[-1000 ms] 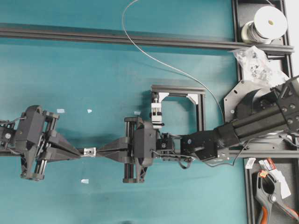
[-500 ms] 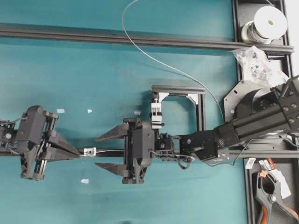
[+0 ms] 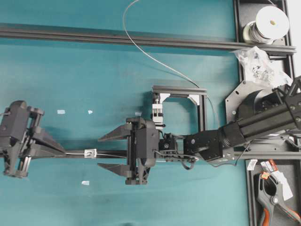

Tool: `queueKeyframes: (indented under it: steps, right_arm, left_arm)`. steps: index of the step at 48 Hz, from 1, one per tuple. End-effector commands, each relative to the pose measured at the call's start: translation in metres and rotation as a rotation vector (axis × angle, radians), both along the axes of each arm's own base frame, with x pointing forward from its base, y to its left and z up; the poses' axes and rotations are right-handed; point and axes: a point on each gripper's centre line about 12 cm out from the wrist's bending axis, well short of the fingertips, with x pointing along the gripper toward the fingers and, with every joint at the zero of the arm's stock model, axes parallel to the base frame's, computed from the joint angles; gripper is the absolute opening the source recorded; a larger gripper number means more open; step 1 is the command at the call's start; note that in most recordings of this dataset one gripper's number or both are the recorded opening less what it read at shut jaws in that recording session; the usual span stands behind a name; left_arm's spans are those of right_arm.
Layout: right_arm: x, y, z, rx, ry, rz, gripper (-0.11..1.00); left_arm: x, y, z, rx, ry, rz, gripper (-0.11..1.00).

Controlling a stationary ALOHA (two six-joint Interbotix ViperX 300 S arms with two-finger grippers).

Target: Insert the wire through the hole in the metal fitting.

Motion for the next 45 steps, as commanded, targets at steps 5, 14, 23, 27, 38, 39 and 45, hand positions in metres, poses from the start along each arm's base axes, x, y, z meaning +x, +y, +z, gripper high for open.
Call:
queueKeyframes:
  steps: [5, 14, 23, 27, 38, 39, 45]
  right_arm:
    - [0.003, 0.0, 0.014, 0.014, -0.04, -0.001, 0.88]
    - [0.002, 0.001, 0.014, 0.014, -0.039, 0.0, 0.88]
    - [0.002, 0.0, 0.014, 0.014, -0.037, -0.002, 0.88]
    - [0.001, 0.0, 0.013, 0.012, -0.036, -0.001, 0.88]
    - [0.001, 0.0, 0.013, 0.013, -0.034, 0.0, 0.88]
    - [0.001, 0.0, 0.013, 0.013, -0.036, -0.002, 0.88]
    - [0.001, 0.0, 0.013, 0.013, -0.036, -0.002, 0.88]
  left_arm:
    - [-0.008, 0.001, 0.01, 0.002, 0.011, -0.004, -0.1]
    - [-0.016, 0.003, 0.015, 0.003, 0.021, -0.006, -0.1]
    - [-0.029, 0.002, 0.019, 0.003, 0.02, -0.02, -0.1]
    - [-0.033, 0.0, 0.022, 0.0, 0.014, -0.03, -0.1]
    - [-0.046, 0.001, 0.023, -0.02, 0.05, -0.029, -0.1]
    - [-0.046, 0.001, 0.023, -0.021, 0.053, -0.029, -0.1]
    - [-0.05, 0.0, 0.022, -0.02, 0.074, -0.033, -0.1]
